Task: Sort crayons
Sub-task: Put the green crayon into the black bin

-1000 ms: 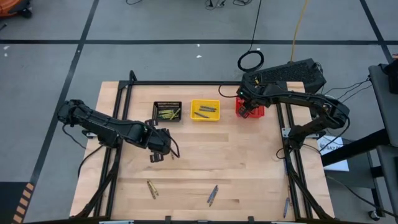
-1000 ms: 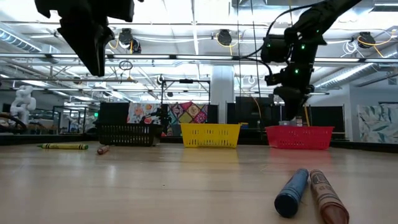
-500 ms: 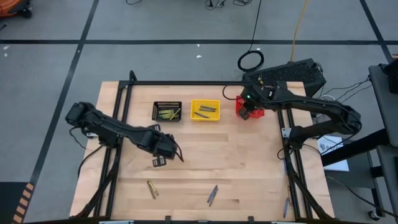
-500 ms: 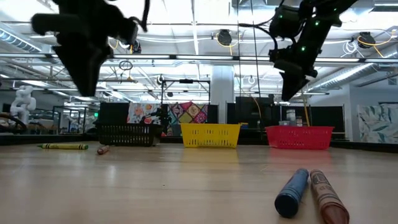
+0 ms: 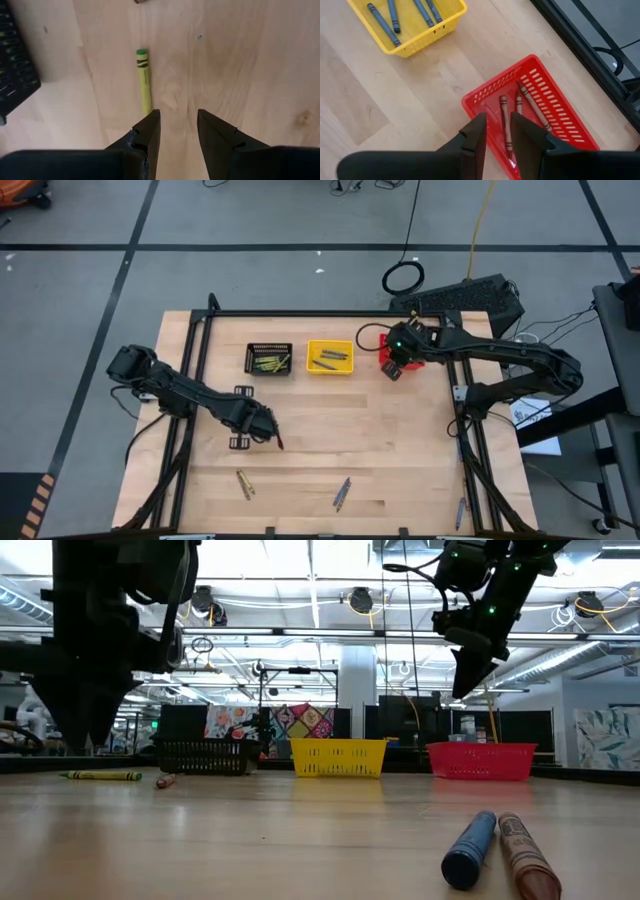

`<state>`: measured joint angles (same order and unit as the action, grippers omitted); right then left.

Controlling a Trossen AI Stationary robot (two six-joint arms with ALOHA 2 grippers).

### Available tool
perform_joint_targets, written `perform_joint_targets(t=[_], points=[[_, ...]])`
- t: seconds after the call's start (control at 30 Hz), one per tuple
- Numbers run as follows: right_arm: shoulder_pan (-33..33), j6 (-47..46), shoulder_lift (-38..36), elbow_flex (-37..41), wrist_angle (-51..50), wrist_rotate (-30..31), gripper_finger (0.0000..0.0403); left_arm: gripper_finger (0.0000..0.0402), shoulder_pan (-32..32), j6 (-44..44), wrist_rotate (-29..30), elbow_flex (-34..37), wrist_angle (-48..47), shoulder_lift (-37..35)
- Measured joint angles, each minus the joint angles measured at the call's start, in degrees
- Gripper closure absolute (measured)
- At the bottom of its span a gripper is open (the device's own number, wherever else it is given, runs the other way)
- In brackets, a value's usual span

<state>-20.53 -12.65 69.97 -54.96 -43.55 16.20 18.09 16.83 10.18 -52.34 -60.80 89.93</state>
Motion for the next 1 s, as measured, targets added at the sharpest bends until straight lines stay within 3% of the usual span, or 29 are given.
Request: perform_joint_targets(t=[0.53, 0.73, 1.0], points=[[0.4, -0.1, 0.0, 0.0, 0.0, 0.0, 0.0328, 0.0281, -5.6, -6.9, 0.6, 2.9, 4.0, -0.1], [0.4, -0.2, 0.0, 0.0, 0.0, 0.0, 0.0328, 0.0281, -8.4, -9.7, -3.7, 2.9, 6.8, -0.1], [0.4, -0.2, 0.0, 0.0, 0.0, 0.0, 0.0328, 0.0281, -11.6, -11.5, -3.8, 2.9, 6.8, -0.1]])
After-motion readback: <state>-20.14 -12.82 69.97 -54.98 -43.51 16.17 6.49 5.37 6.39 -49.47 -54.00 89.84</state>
